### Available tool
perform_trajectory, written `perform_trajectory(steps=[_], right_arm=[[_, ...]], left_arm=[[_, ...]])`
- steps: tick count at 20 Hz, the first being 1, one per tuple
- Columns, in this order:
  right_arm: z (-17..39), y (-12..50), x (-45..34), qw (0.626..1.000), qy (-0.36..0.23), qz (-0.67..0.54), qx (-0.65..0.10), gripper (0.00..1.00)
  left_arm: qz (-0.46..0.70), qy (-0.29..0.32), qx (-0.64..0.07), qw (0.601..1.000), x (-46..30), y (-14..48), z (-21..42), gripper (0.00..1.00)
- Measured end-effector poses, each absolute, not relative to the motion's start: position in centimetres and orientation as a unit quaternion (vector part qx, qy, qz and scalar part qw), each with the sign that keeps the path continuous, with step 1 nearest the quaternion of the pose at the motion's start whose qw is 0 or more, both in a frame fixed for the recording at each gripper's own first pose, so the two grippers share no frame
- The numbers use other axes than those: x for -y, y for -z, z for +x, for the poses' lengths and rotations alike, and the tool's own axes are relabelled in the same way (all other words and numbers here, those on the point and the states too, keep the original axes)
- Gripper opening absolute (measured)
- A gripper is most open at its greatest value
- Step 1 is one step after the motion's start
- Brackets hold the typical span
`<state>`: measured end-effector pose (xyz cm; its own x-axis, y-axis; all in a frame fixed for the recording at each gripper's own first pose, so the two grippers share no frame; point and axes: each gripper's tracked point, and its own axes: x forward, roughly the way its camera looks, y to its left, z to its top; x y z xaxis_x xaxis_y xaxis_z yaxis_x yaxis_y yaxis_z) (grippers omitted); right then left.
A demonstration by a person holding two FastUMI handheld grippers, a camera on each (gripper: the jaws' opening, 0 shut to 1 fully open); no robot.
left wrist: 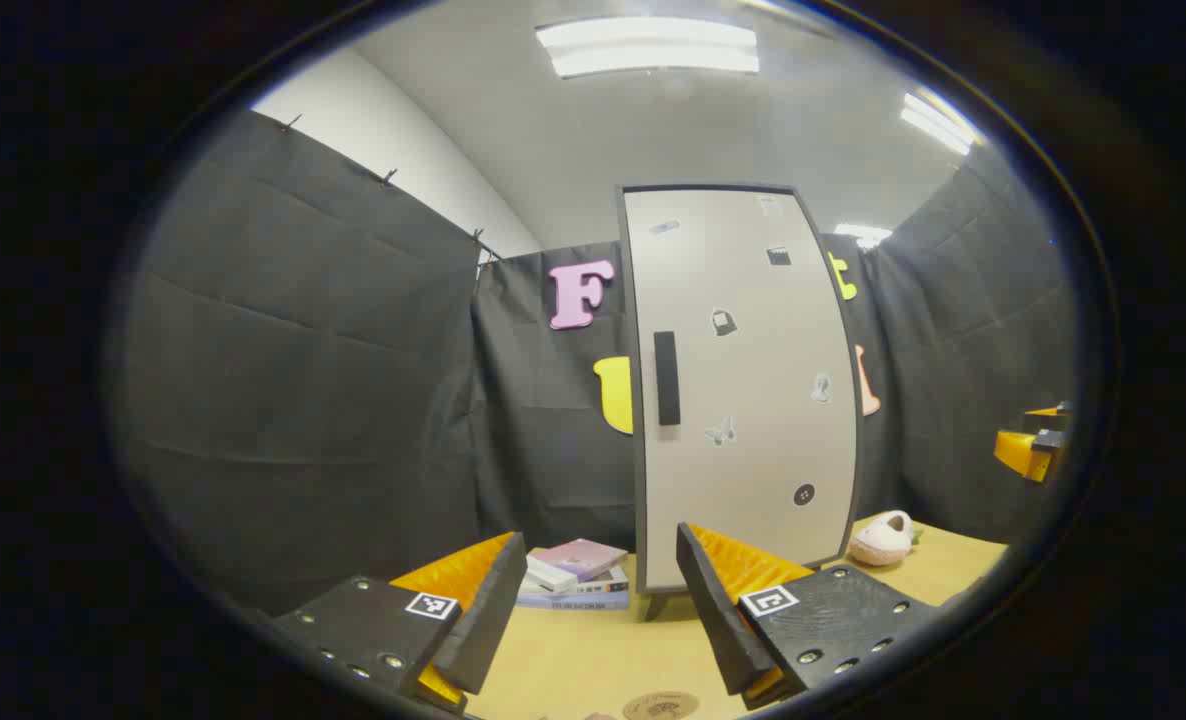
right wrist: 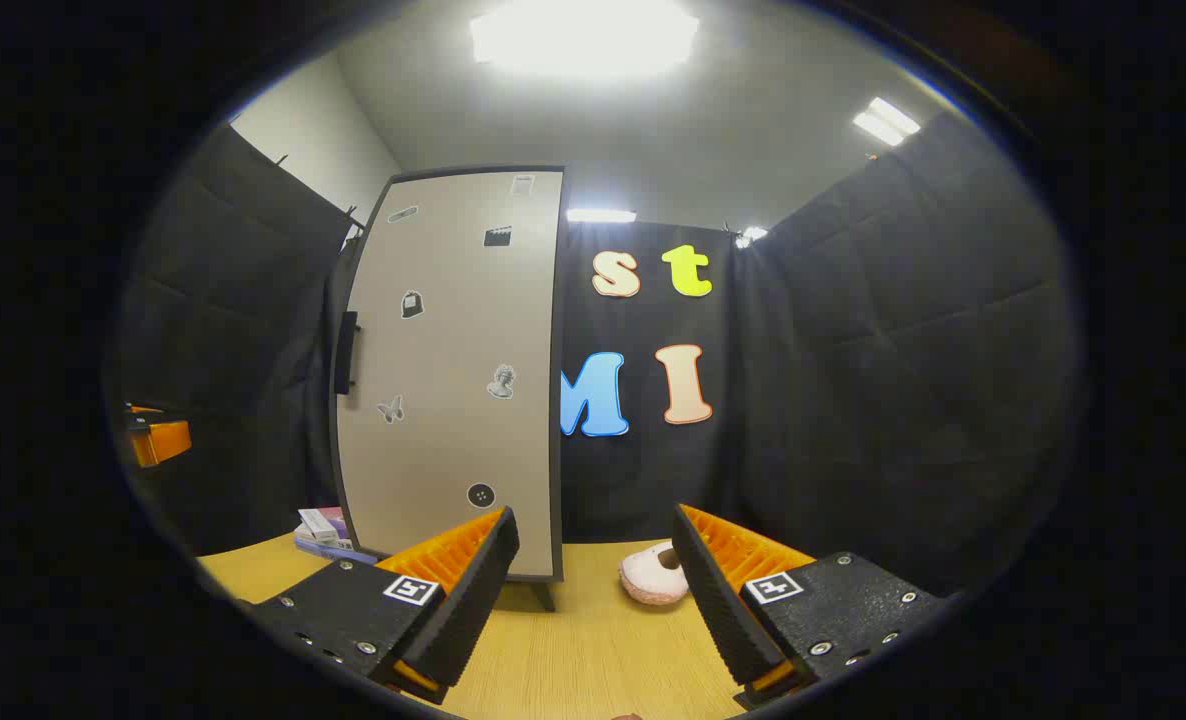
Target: Open the cabinet door with the right hand, grasp the bottle in the cabinet with the left hand and place it on the coaster, then close the cabinet door with the right hand.
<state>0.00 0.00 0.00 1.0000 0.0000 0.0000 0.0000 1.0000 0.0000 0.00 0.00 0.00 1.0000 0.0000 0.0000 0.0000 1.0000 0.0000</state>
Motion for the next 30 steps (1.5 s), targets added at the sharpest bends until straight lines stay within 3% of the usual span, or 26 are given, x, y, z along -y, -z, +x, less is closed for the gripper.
perform_trajectory(steps=[3,4,15,16,17,18,19,20,23,30], right_arm=[[0.0,0.0,0.0,1.000,-0.001,-0.001,-0.001,0.95],[0.1,0.1,-0.1,1.000,-0.002,-0.001,-0.002,0.95],[0.6,-0.1,0.1,1.000,0.000,0.001,0.000,0.95],[0.7,-0.1,0.1,1.000,0.000,0.001,-0.001,0.95],[0.8,0.0,0.1,1.000,0.001,0.001,-0.003,0.95],[0.9,0.1,0.2,1.000,0.002,0.002,-0.005,0.95],[0.9,0.1,0.1,1.000,0.003,0.002,-0.006,0.95],[1.0,0.1,0.0,1.000,0.004,0.003,-0.008,0.95],[1.4,0.1,-0.3,1.000,0.003,0.005,-0.009,0.95],[2.4,-0.9,-2.5,1.000,-0.015,0.010,-0.003,0.95]], left_arm=[[-0.002,-0.001,-0.001,1.000,0.2,0.1,-0.1,0.91],[-0.001,-0.001,-0.001,1.000,0.2,0.1,-0.2,0.87],[-0.002,-0.001,0.004,1.000,0.7,-0.2,0.4,0.92],[-0.002,0.000,0.004,1.000,0.7,-0.2,0.4,0.86],[-0.003,-0.001,0.004,1.000,0.7,-0.1,0.4,0.91],[-0.004,-0.001,0.005,1.000,0.6,-0.2,0.5,0.87],[-0.004,-0.002,0.005,1.000,0.6,-0.1,0.6,0.91],[-0.004,-0.002,0.005,1.000,0.5,-0.2,0.6,0.87],[-0.004,-0.005,0.007,1.000,0.1,-0.3,0.6,0.86],[-0.004,-0.018,0.012,1.000,-1.8,-1.1,-0.1,0.91]])
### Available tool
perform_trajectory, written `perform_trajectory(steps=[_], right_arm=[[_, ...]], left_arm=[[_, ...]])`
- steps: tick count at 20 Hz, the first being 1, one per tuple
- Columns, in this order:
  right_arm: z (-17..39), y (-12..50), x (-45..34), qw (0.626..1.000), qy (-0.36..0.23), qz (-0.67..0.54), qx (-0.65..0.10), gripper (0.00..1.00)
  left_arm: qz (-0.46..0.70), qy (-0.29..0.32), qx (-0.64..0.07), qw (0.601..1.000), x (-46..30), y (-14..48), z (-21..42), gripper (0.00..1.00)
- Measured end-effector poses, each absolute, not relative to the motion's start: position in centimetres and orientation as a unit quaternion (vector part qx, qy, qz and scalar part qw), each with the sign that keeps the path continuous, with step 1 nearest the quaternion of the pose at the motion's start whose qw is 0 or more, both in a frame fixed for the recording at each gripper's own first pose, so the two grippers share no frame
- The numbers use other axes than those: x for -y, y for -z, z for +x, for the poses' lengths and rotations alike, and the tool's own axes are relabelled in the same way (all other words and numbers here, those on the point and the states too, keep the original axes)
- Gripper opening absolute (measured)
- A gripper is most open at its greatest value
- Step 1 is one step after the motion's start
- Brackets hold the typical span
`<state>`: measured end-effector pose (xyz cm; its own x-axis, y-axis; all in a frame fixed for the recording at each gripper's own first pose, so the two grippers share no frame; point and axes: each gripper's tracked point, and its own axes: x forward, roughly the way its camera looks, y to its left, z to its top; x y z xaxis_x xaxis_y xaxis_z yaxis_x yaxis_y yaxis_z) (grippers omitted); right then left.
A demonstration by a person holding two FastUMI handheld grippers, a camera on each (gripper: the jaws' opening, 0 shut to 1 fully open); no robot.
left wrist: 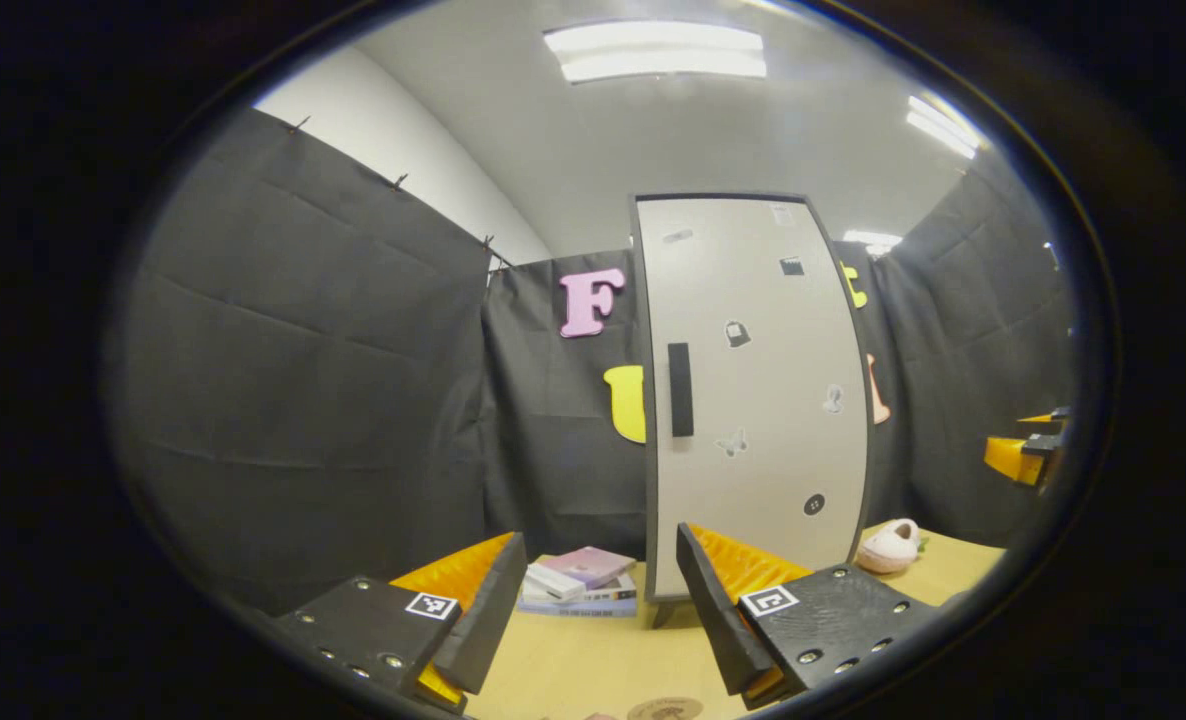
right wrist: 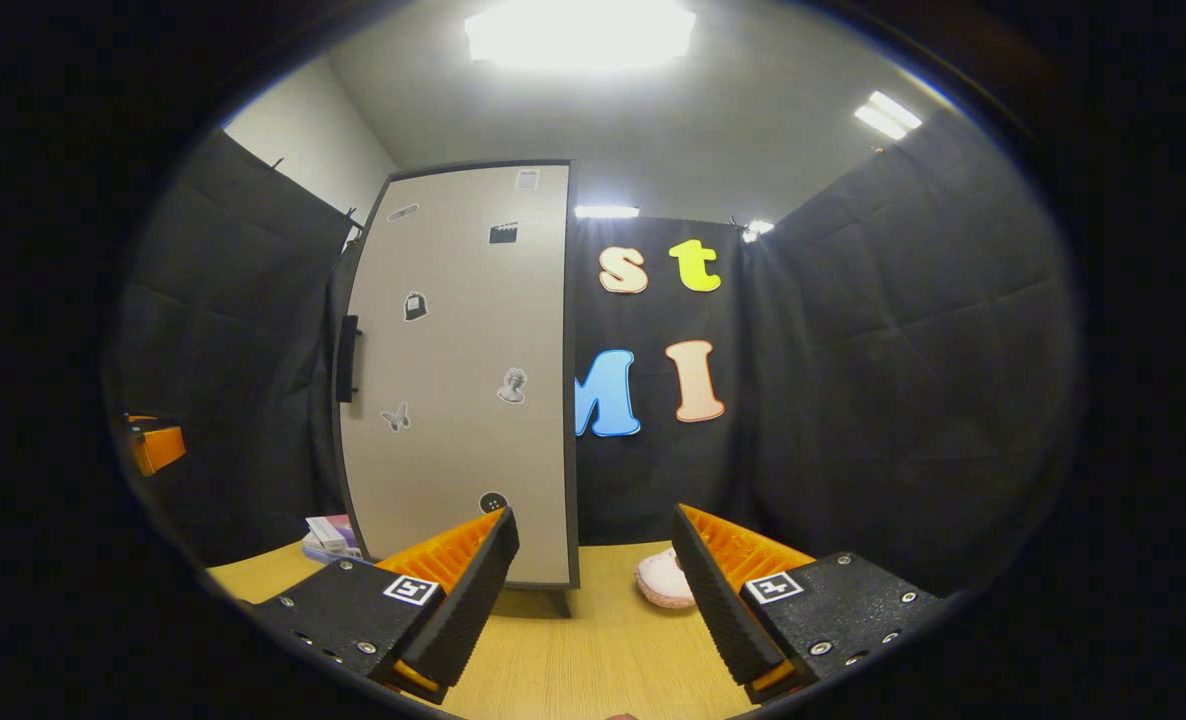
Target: Open the cabinet door with the right hand, grasp the bottle in the cabinet with the left hand and place it on the coaster, then close the cabinet door with the right hand.
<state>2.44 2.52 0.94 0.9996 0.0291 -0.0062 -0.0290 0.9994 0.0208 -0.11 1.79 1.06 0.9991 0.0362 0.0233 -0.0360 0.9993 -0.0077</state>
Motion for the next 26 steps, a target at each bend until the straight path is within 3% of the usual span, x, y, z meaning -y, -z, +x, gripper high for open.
perform_trajectory(steps=[6,7,8,11,17,18,20,21,22,25,26], right_arm=[[4.0,-2.4,-6.2,0.999,-0.045,0.015,0.006,0.95],[4.4,-2.8,-6.8,0.999,-0.050,0.016,0.010,0.95],[4.8,-3.1,-7.4,0.998,-0.056,0.017,0.013,0.95],[6.0,-4.1,-9.7,0.997,-0.073,0.027,0.018,0.95],[8.4,-6.3,-14.1,0.994,-0.096,0.034,0.028,0.95],[8.8,-6.8,-14.9,0.994,-0.101,0.035,0.031,0.95],[9.5,-7.7,-16.5,0.993,-0.110,0.034,0.039,0.95],[9.8,-8.1,-17.3,0.992,-0.114,0.035,0.043,0.95],[10.2,-8.6,-18.2,0.991,-0.118,0.036,0.048,0.95],[11.2,-9.8,-20.6,0.989,-0.129,0.038,0.059,0.95],[11.6,-10.1,-21.4,0.989,-0.133,0.037,0.061,0.95]], left_arm=[[0.005,-0.051,0.012,0.999,-5.2,-1.1,-1.9,0.91],[0.006,-0.057,0.011,0.998,-5.9,-1.0,-2.3,0.87],[0.007,-0.064,0.011,0.998,-6.7,-1.0,-2.8,0.91],[0.010,-0.086,0.007,0.996,-8.9,-0.8,-4.1,0.87],[0.014,-0.126,0.001,0.992,-13.3,-0.5,-6.3,0.87],[0.013,-0.131,0.000,0.991,-14.0,-0.5,-6.6,0.91],[0.015,-0.141,-0.002,0.990,-15.3,-0.3,-7.2,0.87],[0.017,-0.145,-0.003,0.989,-15.8,-0.2,-7.3,0.91],[0.020,-0.150,-0.005,0.989,-16.4,-0.1,-7.6,0.87],[0.026,-0.163,-0.008,0.986,-18.2,0.3,-8.4,0.87],[0.026,-0.167,-0.009,0.986,-18.7,0.3,-8.6,0.91]])
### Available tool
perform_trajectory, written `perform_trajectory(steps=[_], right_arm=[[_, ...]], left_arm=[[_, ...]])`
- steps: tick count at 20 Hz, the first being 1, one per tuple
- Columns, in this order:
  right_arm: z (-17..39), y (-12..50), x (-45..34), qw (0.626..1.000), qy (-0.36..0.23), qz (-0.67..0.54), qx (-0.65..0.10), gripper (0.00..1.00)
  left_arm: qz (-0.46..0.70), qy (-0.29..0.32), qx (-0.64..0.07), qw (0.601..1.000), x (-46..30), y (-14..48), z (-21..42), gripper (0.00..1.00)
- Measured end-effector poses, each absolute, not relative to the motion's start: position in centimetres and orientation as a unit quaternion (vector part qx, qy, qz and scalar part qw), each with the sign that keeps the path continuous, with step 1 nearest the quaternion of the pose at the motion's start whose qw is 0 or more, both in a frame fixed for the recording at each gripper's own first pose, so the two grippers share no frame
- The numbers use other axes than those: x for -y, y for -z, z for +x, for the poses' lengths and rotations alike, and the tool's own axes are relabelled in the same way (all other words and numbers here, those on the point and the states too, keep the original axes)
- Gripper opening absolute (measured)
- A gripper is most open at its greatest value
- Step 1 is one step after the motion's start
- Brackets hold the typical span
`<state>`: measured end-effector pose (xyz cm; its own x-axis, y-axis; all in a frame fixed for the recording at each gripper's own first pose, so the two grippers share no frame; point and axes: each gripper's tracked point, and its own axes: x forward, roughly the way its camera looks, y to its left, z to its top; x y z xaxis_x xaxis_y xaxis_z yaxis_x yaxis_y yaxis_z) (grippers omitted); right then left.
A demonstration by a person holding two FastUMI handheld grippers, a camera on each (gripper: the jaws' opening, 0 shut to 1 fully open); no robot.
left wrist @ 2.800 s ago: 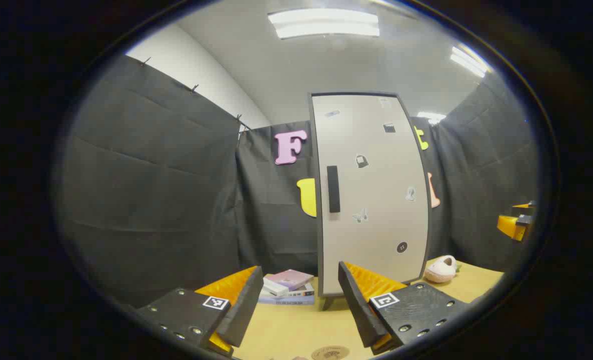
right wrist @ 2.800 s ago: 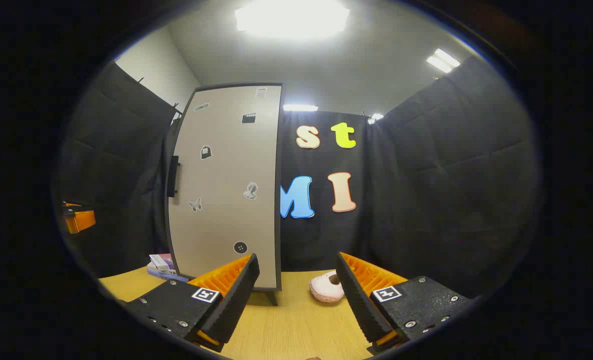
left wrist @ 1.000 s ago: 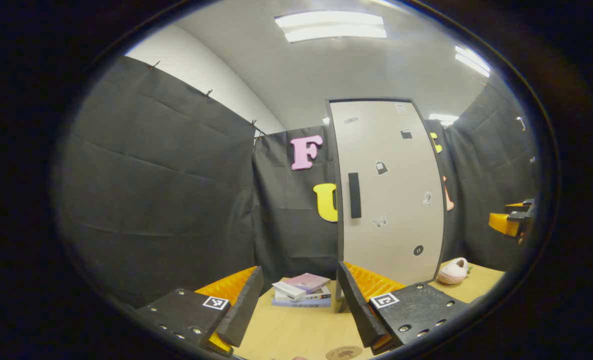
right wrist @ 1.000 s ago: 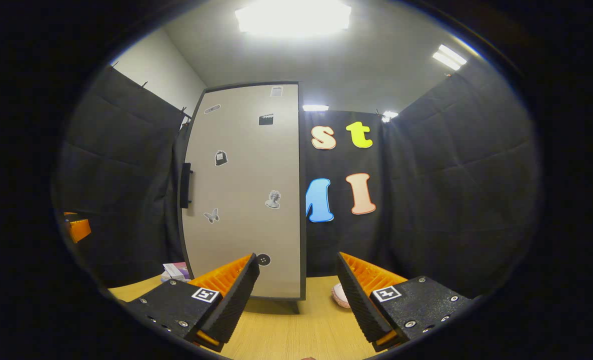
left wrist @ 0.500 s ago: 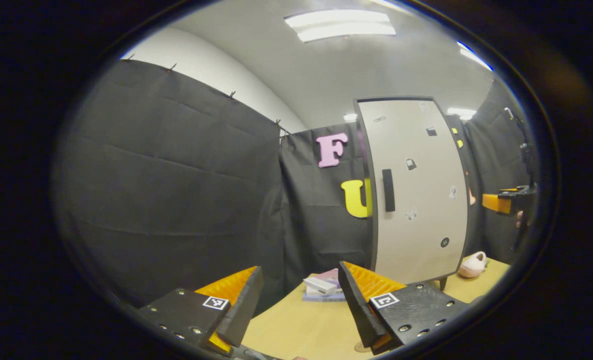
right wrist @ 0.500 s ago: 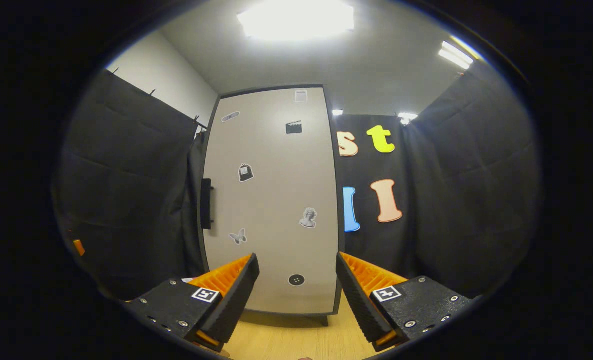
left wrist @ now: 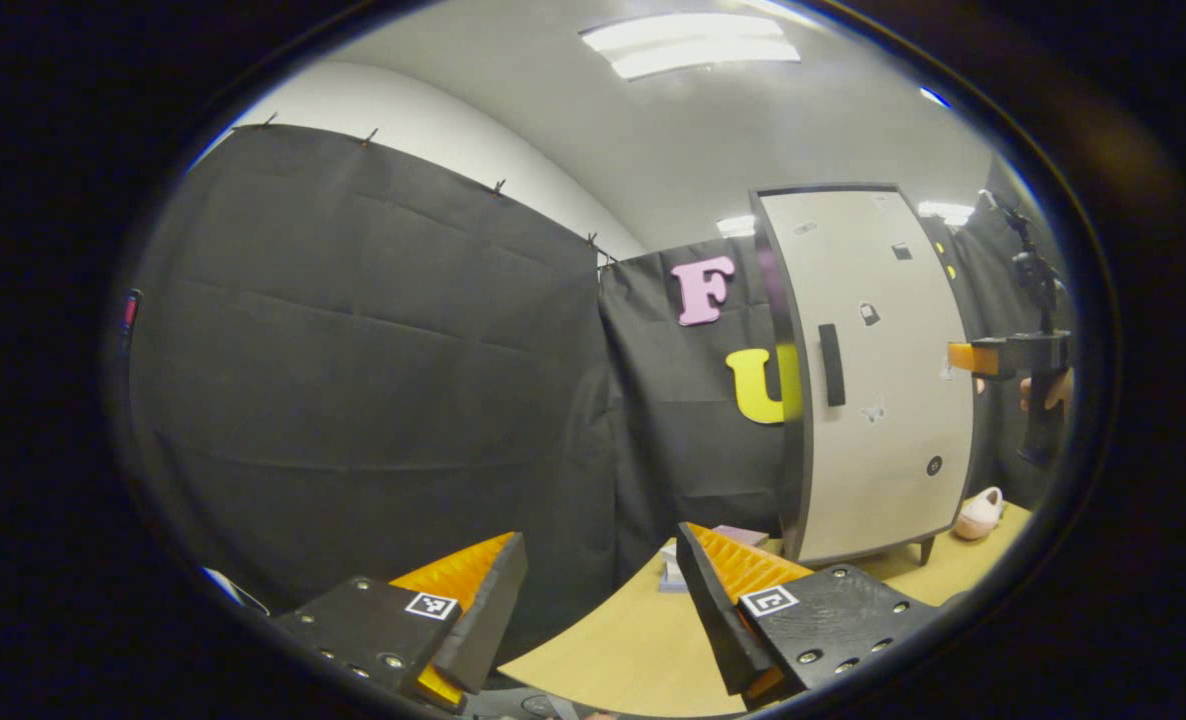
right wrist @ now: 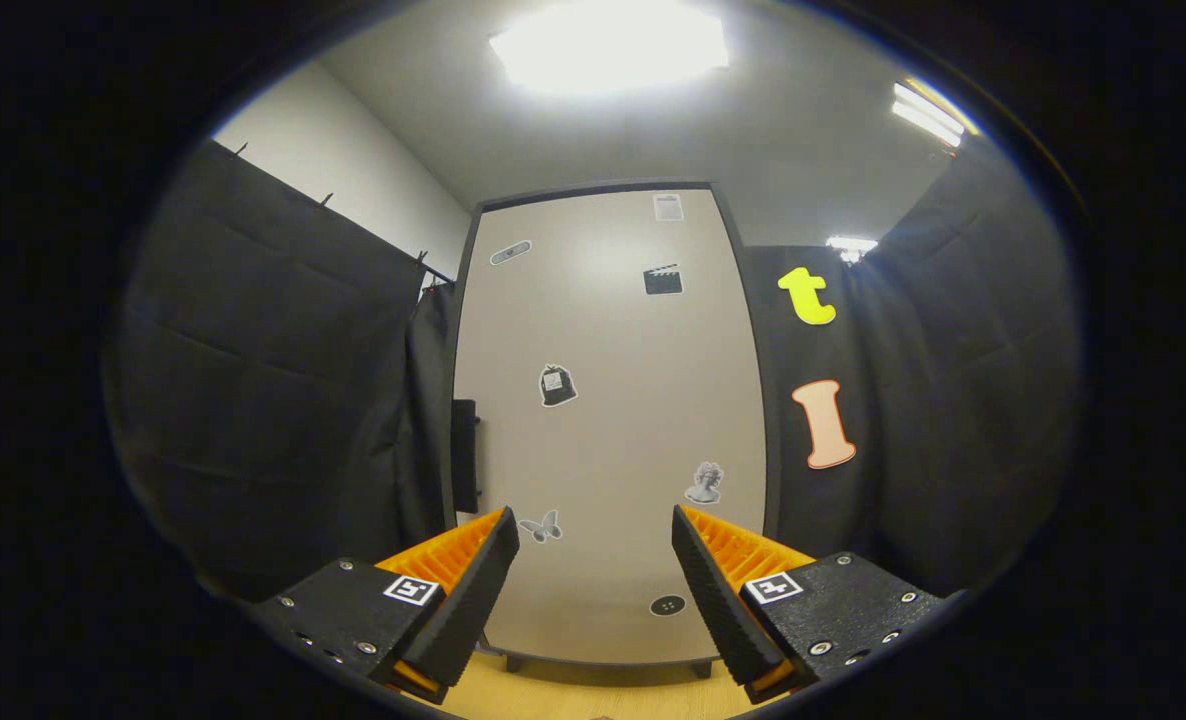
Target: Open the cabinet door with the right hand, grasp the bottle in the cabinet with the left hand and place it on the coaster, then close the cabinet door with the right hand.
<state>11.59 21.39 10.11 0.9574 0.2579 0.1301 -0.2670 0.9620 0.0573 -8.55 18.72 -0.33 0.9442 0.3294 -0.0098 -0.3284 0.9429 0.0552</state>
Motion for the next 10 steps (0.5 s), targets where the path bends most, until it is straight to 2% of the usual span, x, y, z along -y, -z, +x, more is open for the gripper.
perform_trajectory(steps=[1,2,3,4,5,10], right_arm=[[12.0,-10.3,-22.3,0.988,-0.137,0.036,0.061,0.95],[12.4,-10.5,-23.1,0.988,-0.141,0.034,0.060,0.95],[12.8,-10.7,-24.0,0.987,-0.145,0.034,0.061,0.95],[13.2,-10.9,-24.9,0.986,-0.149,0.035,0.061,0.95],[13.6,-11.0,-25.8,0.986,-0.153,0.036,0.061,0.95],[15.9,-11.8,-30.0,0.983,-0.168,0.038,0.060,0.95]], left_arm=[[0.027,-0.170,-0.011,0.985,-19.2,0.5,-8.8,0.87],[0.026,-0.174,-0.012,0.984,-19.6,0.7,-8.8,0.87],[0.025,-0.179,-0.013,0.983,-20.2,0.9,-8.7,0.91],[0.023,-0.183,-0.014,0.983,-20.8,1.0,-8.9,0.91],[0.022,-0.188,-0.015,0.982,-21.5,1.2,-9.3,0.87],[0.026,-0.206,-0.022,0.978,-24.3,1.9,-10.3,0.91]])
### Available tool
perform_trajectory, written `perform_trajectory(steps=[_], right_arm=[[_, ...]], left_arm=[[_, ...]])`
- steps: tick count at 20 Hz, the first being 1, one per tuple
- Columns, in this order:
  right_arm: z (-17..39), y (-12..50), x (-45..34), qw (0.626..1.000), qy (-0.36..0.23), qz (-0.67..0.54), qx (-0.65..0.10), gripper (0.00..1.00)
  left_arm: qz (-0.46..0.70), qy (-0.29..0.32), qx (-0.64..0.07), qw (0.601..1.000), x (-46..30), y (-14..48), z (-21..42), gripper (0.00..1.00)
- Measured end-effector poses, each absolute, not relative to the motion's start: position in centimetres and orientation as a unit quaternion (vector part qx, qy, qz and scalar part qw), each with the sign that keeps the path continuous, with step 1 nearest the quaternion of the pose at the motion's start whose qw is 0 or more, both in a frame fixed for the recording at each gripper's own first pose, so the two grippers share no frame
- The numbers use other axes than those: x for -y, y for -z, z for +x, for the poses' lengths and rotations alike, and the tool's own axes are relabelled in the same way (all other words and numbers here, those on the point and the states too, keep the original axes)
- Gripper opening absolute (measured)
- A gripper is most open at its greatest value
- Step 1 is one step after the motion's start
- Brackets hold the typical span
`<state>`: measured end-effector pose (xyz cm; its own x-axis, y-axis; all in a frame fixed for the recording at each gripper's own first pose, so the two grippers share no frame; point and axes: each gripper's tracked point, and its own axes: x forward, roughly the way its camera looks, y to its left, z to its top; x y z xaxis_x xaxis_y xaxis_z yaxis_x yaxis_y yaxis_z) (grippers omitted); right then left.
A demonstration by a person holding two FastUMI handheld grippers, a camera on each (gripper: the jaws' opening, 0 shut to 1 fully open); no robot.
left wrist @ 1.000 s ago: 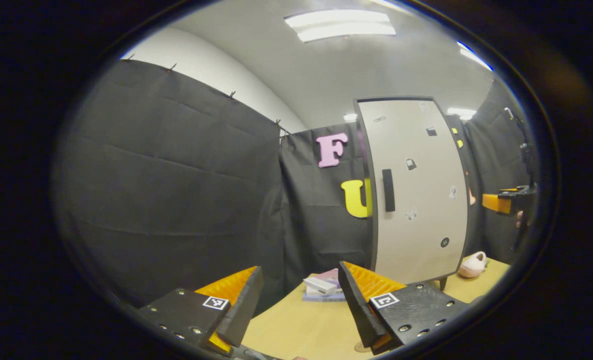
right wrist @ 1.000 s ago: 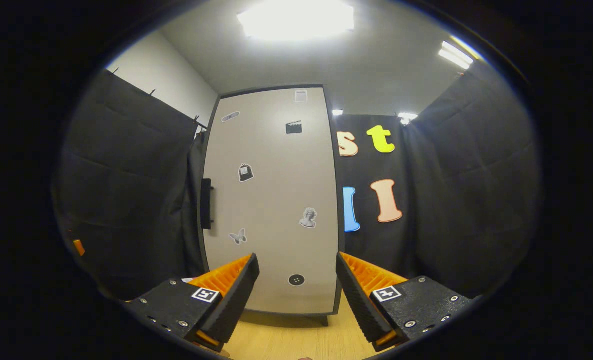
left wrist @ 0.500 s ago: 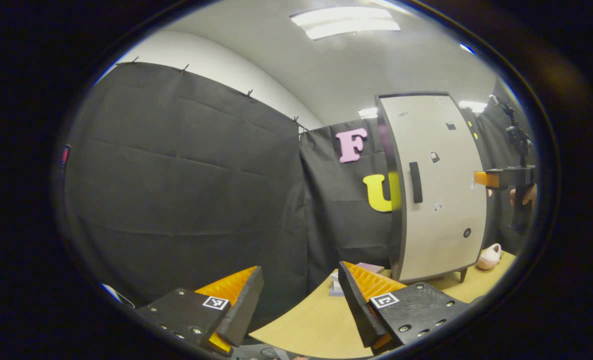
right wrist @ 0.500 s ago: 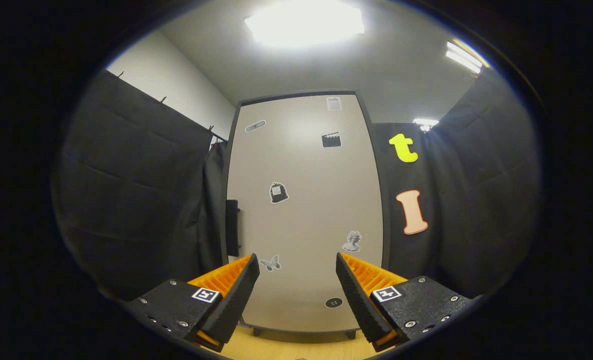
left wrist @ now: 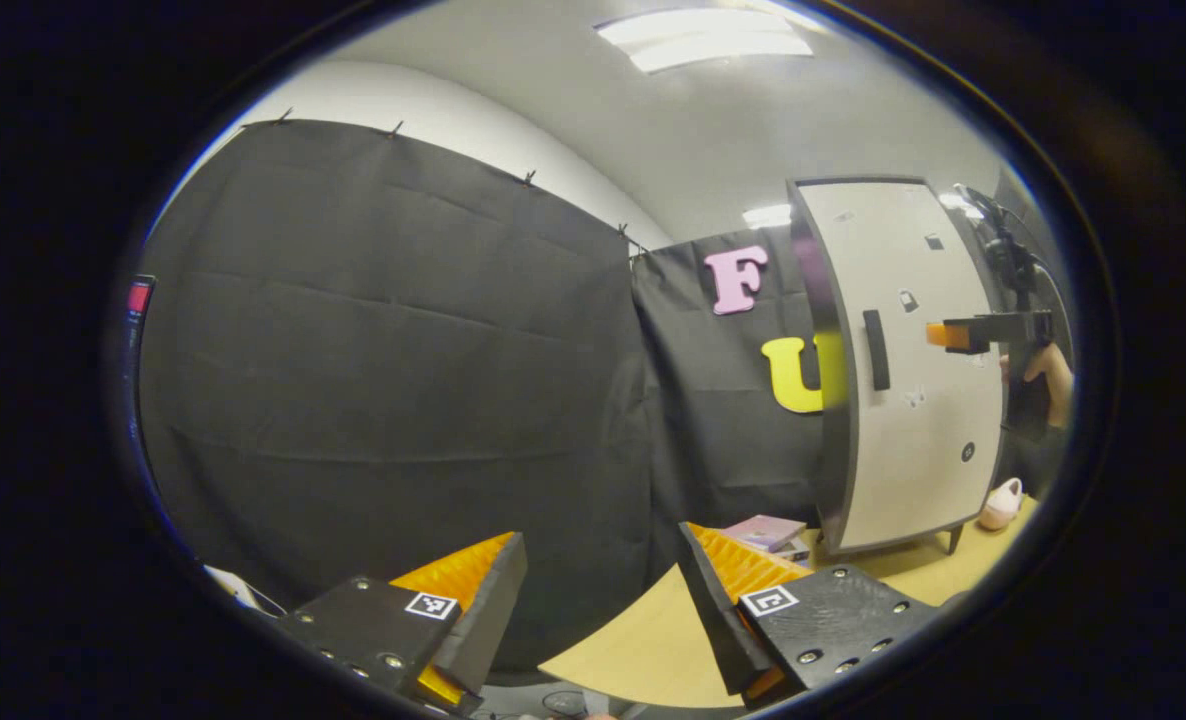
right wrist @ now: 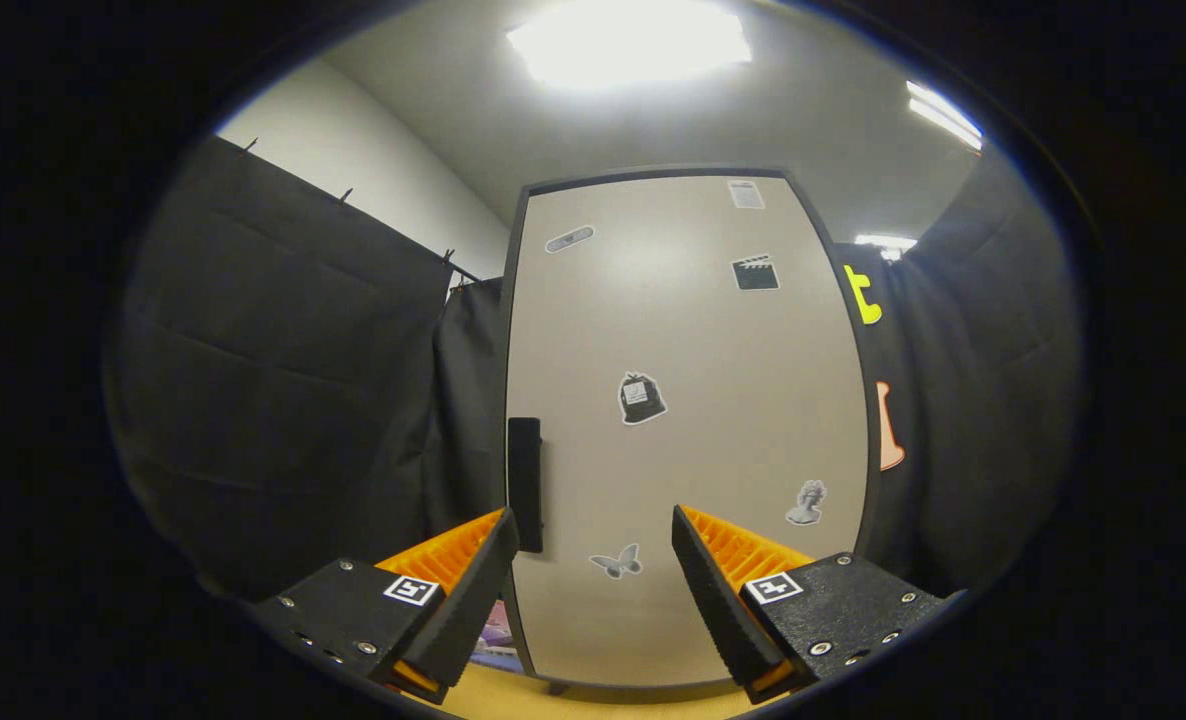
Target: Open the cabinet door with the right hand, grasp the bottle in the cabinet with the left hand and place it on the coaster, then close the cabinet door with the right hand.
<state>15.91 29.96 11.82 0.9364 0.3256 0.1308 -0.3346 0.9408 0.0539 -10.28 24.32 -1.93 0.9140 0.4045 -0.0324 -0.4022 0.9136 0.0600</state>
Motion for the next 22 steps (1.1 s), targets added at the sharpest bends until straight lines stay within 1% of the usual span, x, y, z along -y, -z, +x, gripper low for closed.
perform_trajectory(steps=[3,4,5,6,7,8,9,11,13,14,15,16,17,18,19,20,21,22], right_arm=[[17.4,-12.1,-32.2,0.982,-0.174,0.036,0.059,0.95],[17.8,-12.2,-32.8,0.982,-0.174,0.034,0.058,0.95],[18.3,-12.3,-33.4,0.982,-0.174,0.033,0.059,0.95],[18.7,-12.5,-33.9,0.982,-0.174,0.031,0.060,0.95],[19.3,-12.5,-34.4,0.982,-0.175,0.030,0.059,0.95],[19.9,-12.6,-34.9,0.983,-0.174,0.030,0.058,0.94],[20.4,-12.6,-35.4,0.983,-0.173,0.031,0.054,0.94],[21.2,-12.5,-36.3,0.983,-0.174,0.036,0.044,0.91],[22.4,-12.3,-37.2,0.984,-0.173,0.038,0.032,0.86],[22.9,-11.9,-37.6,0.984,-0.173,0.035,0.022,0.83],[23.4,-11.6,-37.8,0.985,-0.170,0.033,0.012,0.81],[24.0,-11.2,-38.0,0.985,-0.168,0.033,0.002,0.73],[24.5,-10.9,-38.3,0.985,-0.167,0.034,-0.005,0.72],[24.9,-10.7,-38.5,0.986,-0.163,0.035,-0.012,0.65],[25.3,-10.5,-38.7,0.986,-0.162,0.036,-0.018,0.61],[25.6,-10.4,-38.9,0.986,-0.160,0.035,-0.023,0.54],[26.0,-10.2,-39.2,0.986,-0.161,0.034,-0.029,0.51],[26.2,-10.1,-39.5,0.986,-0.162,0.030,-0.037,0.46]], left_arm=[[0.024,-0.216,-0.027,0.976,-25.5,2.7,-10.4,0.91],[0.023,-0.219,-0.028,0.975,-25.8,2.9,-10.3,0.86],[0.022,-0.222,-0.029,0.974,-26.1,3.2,-10.3,0.91],[0.021,-0.225,-0.030,0.974,-26.4,3.4,-10.3,0.91],[0.020,-0.228,-0.032,0.973,-26.6,3.8,-10.4,0.87],[0.018,-0.230,-0.033,0.972,-26.9,4.0,-10.3,0.87],[0.016,-0.232,-0.034,0.972,-27.1,4.2,-10.3,0.91],[0.015,-0.233,-0.035,0.972,-27.5,4.4,-10.5,0.91],[0.016,-0.233,-0.035,0.972,-27.6,4.6,-10.6,0.91],[0.017,-0.233,-0.035,0.972,-27.7,4.7,-10.7,0.86],[0.016,-0.233,-0.035,0.972,-27.7,4.8,-10.7,0.86],[0.015,-0.232,-0.036,0.972,-27.8,4.8,-10.6,0.86],[0.015,-0.232,-0.036,0.972,-28.2,4.6,-10.9,0.86],[0.014,-0.232,-0.036,0.972,-28.5,4.5,-11.1,0.86],[0.013,-0.233,-0.035,0.972,-28.6,4.5,-11.1,0.86],[0.010,-0.233,-0.033,0.972,-28.7,4.4,-11.1,0.91],[0.008,-0.233,-0.031,0.972,-28.8,4.4,-11.1,0.86],[0.006,-0.232,-0.031,0.972,-28.9,4.5,-11.0,0.87]])
